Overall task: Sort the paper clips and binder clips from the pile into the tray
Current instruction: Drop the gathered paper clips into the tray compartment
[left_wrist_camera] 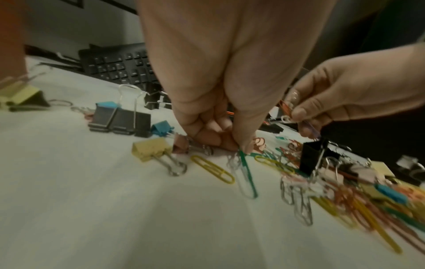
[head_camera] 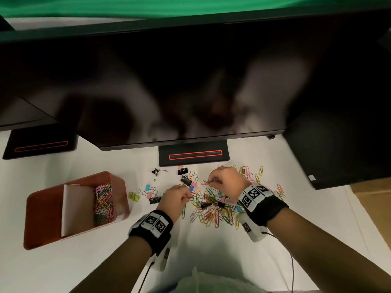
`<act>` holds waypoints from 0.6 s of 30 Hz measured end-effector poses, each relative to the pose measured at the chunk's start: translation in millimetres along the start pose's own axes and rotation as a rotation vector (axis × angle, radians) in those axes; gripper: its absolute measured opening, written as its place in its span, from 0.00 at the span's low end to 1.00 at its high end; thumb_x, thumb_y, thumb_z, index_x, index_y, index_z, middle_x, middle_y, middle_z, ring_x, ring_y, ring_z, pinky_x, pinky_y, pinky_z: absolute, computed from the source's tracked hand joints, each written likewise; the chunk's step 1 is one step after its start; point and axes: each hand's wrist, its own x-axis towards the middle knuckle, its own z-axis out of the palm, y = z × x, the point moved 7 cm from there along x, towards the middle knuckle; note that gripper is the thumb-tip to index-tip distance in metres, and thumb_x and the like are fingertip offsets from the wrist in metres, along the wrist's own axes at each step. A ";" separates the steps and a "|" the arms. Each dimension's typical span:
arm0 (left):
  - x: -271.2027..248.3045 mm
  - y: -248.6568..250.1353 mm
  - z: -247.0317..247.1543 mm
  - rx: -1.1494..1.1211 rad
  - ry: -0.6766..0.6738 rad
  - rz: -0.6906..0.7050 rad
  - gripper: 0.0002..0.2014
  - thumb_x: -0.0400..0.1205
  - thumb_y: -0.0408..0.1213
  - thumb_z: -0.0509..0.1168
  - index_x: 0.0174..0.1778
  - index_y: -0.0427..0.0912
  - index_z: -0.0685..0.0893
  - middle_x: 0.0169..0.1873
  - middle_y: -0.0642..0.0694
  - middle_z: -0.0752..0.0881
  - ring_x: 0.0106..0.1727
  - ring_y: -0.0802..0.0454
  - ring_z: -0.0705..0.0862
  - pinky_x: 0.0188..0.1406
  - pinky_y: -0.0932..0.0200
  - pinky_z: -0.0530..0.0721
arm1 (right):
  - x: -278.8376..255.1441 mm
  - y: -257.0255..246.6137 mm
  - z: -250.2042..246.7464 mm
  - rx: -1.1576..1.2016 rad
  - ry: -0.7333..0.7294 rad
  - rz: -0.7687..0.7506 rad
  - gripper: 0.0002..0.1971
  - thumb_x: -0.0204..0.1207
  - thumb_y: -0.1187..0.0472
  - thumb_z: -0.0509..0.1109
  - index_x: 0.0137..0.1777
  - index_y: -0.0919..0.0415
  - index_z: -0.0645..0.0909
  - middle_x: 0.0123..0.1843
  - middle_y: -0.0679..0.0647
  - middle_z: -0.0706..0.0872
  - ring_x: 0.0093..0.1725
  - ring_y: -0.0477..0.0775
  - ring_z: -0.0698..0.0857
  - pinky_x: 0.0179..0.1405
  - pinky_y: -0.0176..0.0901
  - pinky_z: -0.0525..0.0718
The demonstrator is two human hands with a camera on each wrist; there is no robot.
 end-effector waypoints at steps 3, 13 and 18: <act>-3.7 -0.4 -11.4 -0.070 0.017 -0.004 0.05 0.76 0.28 0.68 0.44 0.41 0.86 0.40 0.49 0.84 0.41 0.55 0.82 0.40 0.77 0.74 | -3.1 0.8 -0.2 -0.001 0.006 0.004 0.09 0.80 0.59 0.66 0.56 0.58 0.84 0.46 0.48 0.77 0.44 0.47 0.76 0.45 0.34 0.71; -51.8 -25.0 -139.0 -0.357 0.347 -0.098 0.06 0.75 0.30 0.70 0.39 0.46 0.85 0.37 0.50 0.88 0.41 0.55 0.86 0.43 0.64 0.83 | 9.8 -91.4 -22.7 0.041 0.110 -0.208 0.06 0.78 0.58 0.69 0.52 0.56 0.85 0.47 0.48 0.81 0.40 0.47 0.81 0.46 0.37 0.79; -102.1 -90.7 -208.8 -0.368 0.548 -0.210 0.04 0.76 0.33 0.69 0.37 0.46 0.83 0.31 0.50 0.85 0.32 0.56 0.82 0.37 0.63 0.80 | 33.2 -203.2 4.0 0.062 0.067 -0.369 0.06 0.77 0.58 0.70 0.50 0.57 0.85 0.46 0.51 0.82 0.40 0.46 0.78 0.44 0.32 0.75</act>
